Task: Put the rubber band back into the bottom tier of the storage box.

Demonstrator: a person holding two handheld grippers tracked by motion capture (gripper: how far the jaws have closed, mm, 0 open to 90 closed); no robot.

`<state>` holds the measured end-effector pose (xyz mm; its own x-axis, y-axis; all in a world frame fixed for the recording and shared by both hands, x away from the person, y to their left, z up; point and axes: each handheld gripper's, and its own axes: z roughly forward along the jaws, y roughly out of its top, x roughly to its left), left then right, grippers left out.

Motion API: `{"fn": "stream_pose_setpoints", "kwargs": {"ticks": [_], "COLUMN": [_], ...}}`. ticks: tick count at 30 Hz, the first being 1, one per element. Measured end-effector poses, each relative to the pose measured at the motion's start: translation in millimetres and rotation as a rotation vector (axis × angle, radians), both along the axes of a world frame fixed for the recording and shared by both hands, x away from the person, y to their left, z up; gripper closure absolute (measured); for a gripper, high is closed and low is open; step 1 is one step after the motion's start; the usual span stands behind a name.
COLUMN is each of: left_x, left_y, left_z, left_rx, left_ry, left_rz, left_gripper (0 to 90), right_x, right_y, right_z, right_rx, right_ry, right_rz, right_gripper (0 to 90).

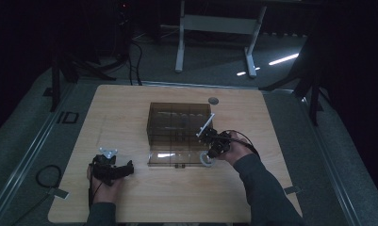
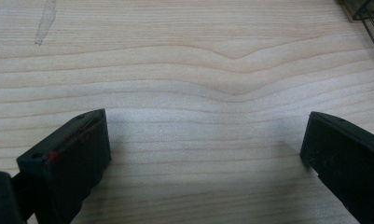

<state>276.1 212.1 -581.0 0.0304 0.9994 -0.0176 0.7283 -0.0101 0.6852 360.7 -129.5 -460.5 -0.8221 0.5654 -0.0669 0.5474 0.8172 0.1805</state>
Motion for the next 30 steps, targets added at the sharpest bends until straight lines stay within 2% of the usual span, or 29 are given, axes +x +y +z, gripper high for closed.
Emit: {"fn": "stream_pose_setpoints", "kwargs": {"ticks": [30], "left_x": [0.1], "left_y": [-0.2], "left_z": [-0.2], "left_rx": [-0.002], "left_ry": [-0.003], "left_rz": [0.002], "left_gripper": [1.4], "right_x": [15.9], "right_y": [-3.3], "right_z": [-3.9], "right_rx": [0.029], "right_ry": [-0.004], "right_rz": [-0.051], "right_gripper": [82.0]}}
